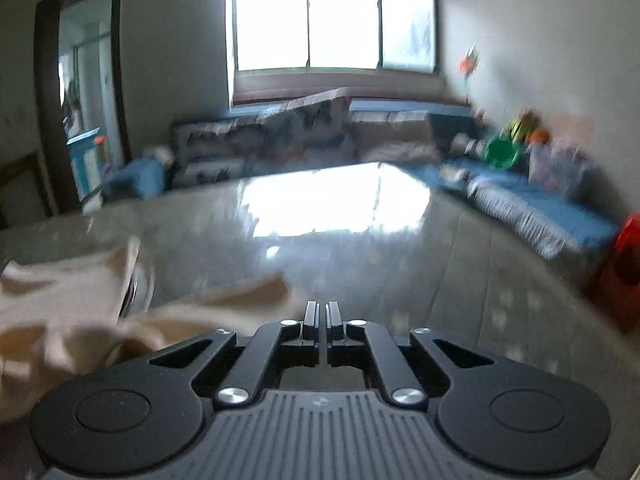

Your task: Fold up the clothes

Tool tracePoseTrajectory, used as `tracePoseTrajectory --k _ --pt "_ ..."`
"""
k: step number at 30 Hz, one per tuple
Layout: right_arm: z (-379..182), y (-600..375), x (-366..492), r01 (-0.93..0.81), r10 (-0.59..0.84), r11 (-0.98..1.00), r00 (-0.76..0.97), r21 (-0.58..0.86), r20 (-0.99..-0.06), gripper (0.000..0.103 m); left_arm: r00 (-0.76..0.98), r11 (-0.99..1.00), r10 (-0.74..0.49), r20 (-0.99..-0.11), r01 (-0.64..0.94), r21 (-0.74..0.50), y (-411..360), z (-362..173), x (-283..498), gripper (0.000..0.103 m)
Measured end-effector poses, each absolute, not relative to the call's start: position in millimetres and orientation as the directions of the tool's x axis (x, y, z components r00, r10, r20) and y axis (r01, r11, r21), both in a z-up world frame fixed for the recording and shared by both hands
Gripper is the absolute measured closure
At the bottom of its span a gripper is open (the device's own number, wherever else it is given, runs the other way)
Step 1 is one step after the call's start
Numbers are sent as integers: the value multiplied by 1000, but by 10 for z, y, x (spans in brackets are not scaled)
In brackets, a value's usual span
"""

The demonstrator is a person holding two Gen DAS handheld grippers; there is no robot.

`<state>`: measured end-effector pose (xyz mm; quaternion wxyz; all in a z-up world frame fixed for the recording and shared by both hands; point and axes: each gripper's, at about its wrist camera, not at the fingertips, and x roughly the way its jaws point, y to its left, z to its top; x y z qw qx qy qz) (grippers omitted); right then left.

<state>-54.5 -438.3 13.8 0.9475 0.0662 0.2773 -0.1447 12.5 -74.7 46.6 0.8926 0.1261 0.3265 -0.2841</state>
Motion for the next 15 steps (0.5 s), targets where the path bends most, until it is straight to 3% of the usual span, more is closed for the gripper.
tracePoseTrajectory --k 4,5,7,8,10,11,15 --pt "118 -4286 -583 225 -128 968 817 106 -563 93 618 809 -416 -667 586 39 -776 426 162 78" --pt "126 -4260 -547 208 -100 970 821 130 -563 87 617 810 -415 -668 585 38 -780 417 167 80" --pt "130 -4230 -449 185 -60 968 825 167 -562 85 614 812 -410 -675 583 37 -791 404 169 87" --pt "116 -4229 -380 183 -59 969 824 167 -563 85 612 812 -410 -676 583 34 -790 403 160 94" --pt "82 -4230 -196 197 -91 972 817 126 -570 78 610 812 -412 -677 583 31 -782 408 133 96" --pt "65 -4230 -104 204 -108 973 812 106 -573 67 609 810 -415 -676 585 30 -776 415 114 97" --pt "-83 -4240 239 240 -190 971 767 0 -613 66 604 793 -437 -666 608 32 -747 458 9 98"
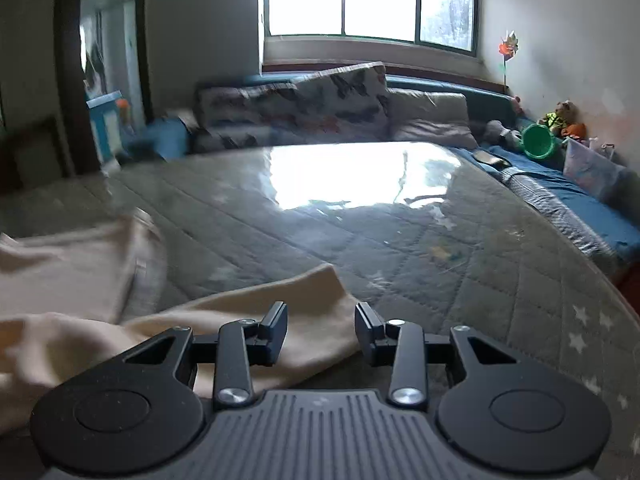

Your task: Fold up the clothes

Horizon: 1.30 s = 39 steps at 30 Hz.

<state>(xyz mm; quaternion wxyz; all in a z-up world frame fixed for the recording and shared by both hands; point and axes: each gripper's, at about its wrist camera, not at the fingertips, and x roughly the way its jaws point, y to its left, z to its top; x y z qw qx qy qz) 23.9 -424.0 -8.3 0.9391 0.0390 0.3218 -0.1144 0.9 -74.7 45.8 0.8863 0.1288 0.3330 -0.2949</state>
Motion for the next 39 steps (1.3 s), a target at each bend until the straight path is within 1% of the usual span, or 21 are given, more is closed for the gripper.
tracePoseTrajectory --k 2,5,7,8,9,11,16,18,19,22,24,26,28,30,32,34,35,36,38,39 --pt "-172 -4269 381 248 -197 969 743 -10 -639 65 600 780 -453 -660 625 33 -736 482 -55 98" --pt "-217 -4264 460 242 -203 970 742 -27 -639 65 591 758 -472 -654 651 41 -728 511 -154 98" --pt "-203 -4236 423 252 -213 967 732 -33 -647 78 584 742 -487 -649 669 44 -719 530 -222 98" --pt "-198 -4231 405 266 -231 963 724 -47 -650 90 579 734 -496 -647 678 45 -712 538 -251 98" --pt "-195 -4232 383 282 -252 957 715 -61 -652 92 574 724 -506 -644 688 44 -701 546 -275 98" --pt "-217 -4272 327 327 -305 941 695 -92 -651 92 563 708 -522 -641 705 43 -678 554 -317 98" --pt "-253 -4238 131 349 -394 915 669 -202 -630 90 530 681 -541 -653 732 30 -626 502 -367 98" --pt "-197 -4147 8 327 -400 916 696 -232 -596 88 529 682 -530 -662 730 37 -616 471 -372 98" --pt "-117 -4068 -108 291 -374 927 725 -235 -578 88 531 686 -525 -665 726 38 -606 463 -366 96" --pt "83 -3790 -317 148 -205 978 791 -145 -577 85 540 699 -524 -658 715 31 -573 488 -355 94" --pt "185 -3555 -433 2 -31 999 808 -49 -588 76 554 702 -524 -647 711 40 -568 519 -367 89" --pt "241 -3317 -508 -131 126 991 792 36 -597 74 564 703 -522 -640 709 51 -575 537 -377 81" --pt "275 -3084 -539 -245 260 963 756 109 -601 74 563 699 -517 -645 713 62 -593 521 -379 80" --pt "254 -2886 -532 -320 347 934 717 156 -605 72 563 694 -513 -649 716 72 -612 505 -380 80" --pt "198 -2720 -491 -362 379 918 693 159 -614 70 563 691 -508 -652 718 82 -631 485 -378 80" --pt "119 -2564 -434 -373 368 918 682 132 -633 70 564 692 -501 -656 717 88 -651 452 -369 81" --pt "90 -2521 -417 -380 370 916 677 129 -636 70 565 692 -498 -658 716 91 -662 436 -364 87" --pt "54 -2486 -417 -384 377 913 668 137 -641 70 565 693 -496 -660 715 91 -666 424 -361 88" --pt "-20 -2417 -421 -392 392 907 649 155 -652 70 564 697 -494 -662 712 87 -662 415 -363 95" --pt "-45 -2398 -474 -399 394 904 646 152 -653 70 565 697 -496 -659 712 86 -650 423 -370 95"
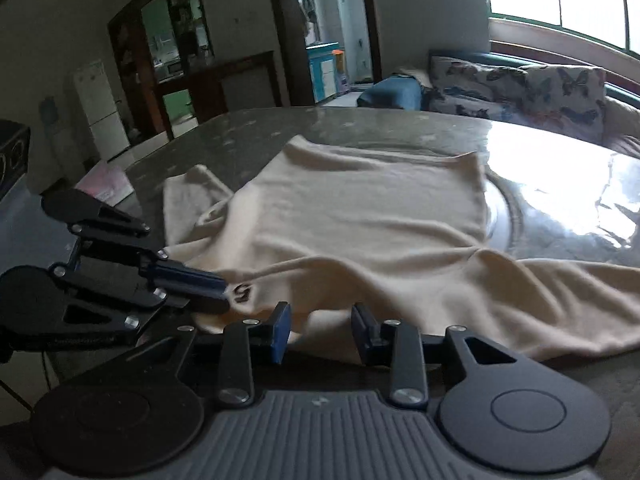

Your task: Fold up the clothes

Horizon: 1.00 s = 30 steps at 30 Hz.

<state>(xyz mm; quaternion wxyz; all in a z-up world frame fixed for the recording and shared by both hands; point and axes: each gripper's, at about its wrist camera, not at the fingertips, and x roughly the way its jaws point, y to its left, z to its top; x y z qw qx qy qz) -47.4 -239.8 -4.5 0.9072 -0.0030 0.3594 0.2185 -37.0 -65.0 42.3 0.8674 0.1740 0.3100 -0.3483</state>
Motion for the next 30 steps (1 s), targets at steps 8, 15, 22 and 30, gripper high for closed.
tracePoseTrajectory --k 8,15,22,30 --pt "-112 -2415 -603 -358 299 932 673 56 -677 93 563 692 -519 -643 718 69 -552 472 -434 92" --pt "65 -2524 -820 -387 352 917 658 102 -665 97 559 671 -526 -641 736 91 -618 467 -481 69" --pt "33 -2583 -951 -412 361 904 587 117 -725 100 495 643 -518 -697 764 65 -686 354 -394 94" --pt "194 -2585 -773 -424 378 901 672 88 -637 96 471 618 -516 -716 783 69 -627 345 -443 96"
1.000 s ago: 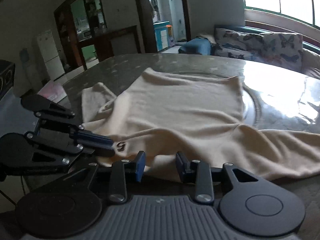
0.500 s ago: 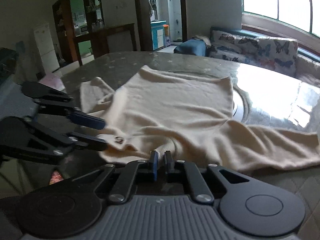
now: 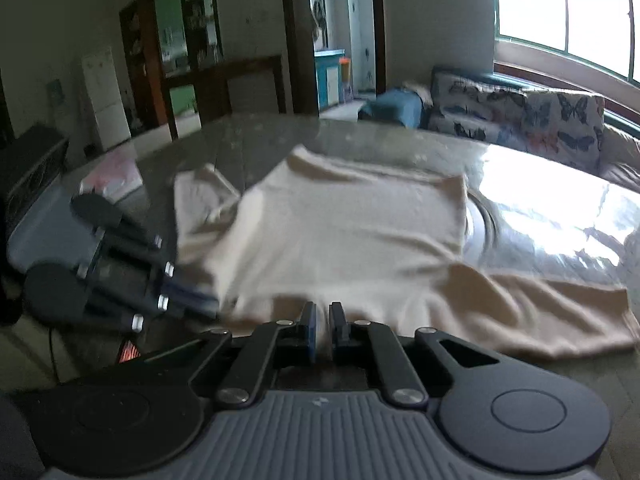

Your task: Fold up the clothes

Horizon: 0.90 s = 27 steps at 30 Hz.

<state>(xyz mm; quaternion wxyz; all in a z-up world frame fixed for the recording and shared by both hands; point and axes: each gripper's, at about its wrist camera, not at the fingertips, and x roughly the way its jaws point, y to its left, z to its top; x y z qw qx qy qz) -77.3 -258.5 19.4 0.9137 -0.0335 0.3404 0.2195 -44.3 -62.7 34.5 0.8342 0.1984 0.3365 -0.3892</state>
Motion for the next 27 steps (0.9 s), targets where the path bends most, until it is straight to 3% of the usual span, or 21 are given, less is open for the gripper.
tracePoseTrajectory --k 3,6,8,11,14,17,21,22,23,27 --pt "67 -2491 -567 -422 396 899 664 119 -634 96 470 629 -525 -709 776 49 -605 362 -423 95" --pt "-158 -2424 -472 -428 404 891 600 150 -690 95 478 649 -542 -691 761 18 -509 424 -426 92" --pt "-233 -2415 -528 -446 401 886 595 128 -697 95 500 668 -555 -665 744 2 -380 493 -447 78" --pt "-197 -2441 -583 -469 402 877 588 109 -702 93 583 749 -526 -619 663 -11 -110 593 -397 75" --pt "-138 -2458 -578 -472 409 875 597 111 -690 92 698 874 -403 -593 485 -24 202 658 -205 72" --pt "-99 -2463 -523 -454 415 882 619 127 -667 87 790 973 -169 -590 230 28 483 606 94 63" --pt "-158 -2406 -474 -439 418 885 609 153 -674 85 792 997 70 -607 -42 60 815 452 516 54" --pt "-182 -2387 -483 -442 417 884 604 150 -679 84 784 993 114 -610 -94 65 880 411 609 48" --pt "-206 -2367 -492 -446 415 883 599 146 -685 80 772 990 138 -620 -131 57 940 370 693 43" --pt "-234 -2322 -513 -450 410 883 598 135 -689 77 732 981 142 -666 -195 -6 1066 196 930 42"
